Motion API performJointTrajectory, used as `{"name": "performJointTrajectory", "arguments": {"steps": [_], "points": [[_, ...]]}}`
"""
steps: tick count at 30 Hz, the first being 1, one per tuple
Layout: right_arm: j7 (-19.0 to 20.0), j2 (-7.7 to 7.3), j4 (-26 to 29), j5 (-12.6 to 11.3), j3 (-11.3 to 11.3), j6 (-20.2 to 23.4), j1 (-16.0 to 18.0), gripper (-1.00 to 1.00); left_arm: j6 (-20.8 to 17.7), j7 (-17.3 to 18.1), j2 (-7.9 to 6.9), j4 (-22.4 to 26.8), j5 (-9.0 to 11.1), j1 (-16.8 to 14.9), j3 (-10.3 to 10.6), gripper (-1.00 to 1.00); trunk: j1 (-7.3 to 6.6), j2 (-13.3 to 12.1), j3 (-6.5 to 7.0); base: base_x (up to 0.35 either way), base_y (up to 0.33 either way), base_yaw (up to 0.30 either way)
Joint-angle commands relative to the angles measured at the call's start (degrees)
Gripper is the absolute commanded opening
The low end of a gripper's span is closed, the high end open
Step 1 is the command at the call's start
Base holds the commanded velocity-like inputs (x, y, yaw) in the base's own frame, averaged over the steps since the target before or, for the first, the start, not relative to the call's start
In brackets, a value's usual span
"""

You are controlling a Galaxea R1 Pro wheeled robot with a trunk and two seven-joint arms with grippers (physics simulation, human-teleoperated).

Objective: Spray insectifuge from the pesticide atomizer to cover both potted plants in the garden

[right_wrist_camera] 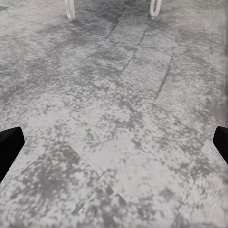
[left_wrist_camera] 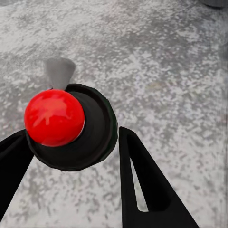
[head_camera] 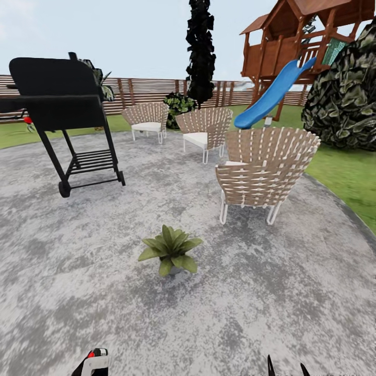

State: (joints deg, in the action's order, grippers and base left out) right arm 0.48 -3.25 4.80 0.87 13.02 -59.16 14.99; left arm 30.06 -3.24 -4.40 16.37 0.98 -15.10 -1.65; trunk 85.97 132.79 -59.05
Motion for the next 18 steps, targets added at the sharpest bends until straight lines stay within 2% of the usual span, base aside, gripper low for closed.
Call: {"name": "performJointTrajectory", "arguments": {"steps": [1,6,8,9,10,11,12,14,16,18], "points": [[0.0,0.0,-0.1,0.1,0.1,-0.2,0.0,1.0,0.2,0.0,0.0,0.0,0.1,0.0,0.0,-1.0,-0.01,0.0,-0.03,0.001,0.0,-0.077],[0.1,0.0,-0.1,0.1,0.1,-0.2,0.0,1.0,0.2,0.2,-0.01,0.0,0.1,0.0,-0.1,-1.0,-0.01,0.0,-0.02,0.0,0.0,-0.023],[0.2,-0.15,-0.1,0.3,0.0,-0.1,0.0,1.0,0.0,1.7,-0.27,-0.1,-1.2,-0.1,0.7,-1.0,-0.01,0.0,-0.02,0.0,0.0,0.0],[0.2,-0.21,0.0,0.4,0.0,0.0,0.0,1.0,-0.1,3.1,-0.38,-0.1,-1.9,-0.1,1.1,-1.0,-0.01,0.0,-0.02,0.0,0.0,0.0],[0.3,-0.46,0.2,1.7,-0.5,0.6,0.0,1.0,-0.2,8.9,-1.07,0.0,-4.8,-0.3,2.5,-1.0,-0.01,0.0,-0.02,0.0,0.0,0.0],[0.3,-0.71,0.5,3.2,-1.3,1.4,0.0,1.0,-0.4,12.7,-1.56,0.0,-6.7,-0.5,3.4,-1.0,-0.01,0.0,-0.02,0.0,0.0,0.0],[0.3,-0.99,1.3,5.3,-2.6,2.7,0.0,1.0,-0.7,16.4,-1.95,0.0,-8.7,-0.7,4.0,-1.0,-0.01,0.0,-0.02,0.0,0.0,0.0],[0.4,-1.5,5.0,11.5,-6.3,6.8,0.1,1.0,-1.4,23.1,-2.37,0.3,-12.8,-1.0,4.6,-1.0,-0.01,0.0,-0.02,0.0,0.0,0.0],[0.4,-2.11,10.4,19.7,-9.6,13.7,0.1,1.0,-3.6,28.3,-2.63,0.4,-17.4,-3.0,4.9,-1.0,-0.01,0.0,-0.02,0.0,0.0,0.0],[0.8,-2.51,15.6,28.3,-11.4,22.7,0.2,1.0,-7.6,33.1,-2.79,0.2,-23.0,-6.2,5.1,-1.0,-0.01,0.0,-0.02,0.0,0.0,0.0]]}}
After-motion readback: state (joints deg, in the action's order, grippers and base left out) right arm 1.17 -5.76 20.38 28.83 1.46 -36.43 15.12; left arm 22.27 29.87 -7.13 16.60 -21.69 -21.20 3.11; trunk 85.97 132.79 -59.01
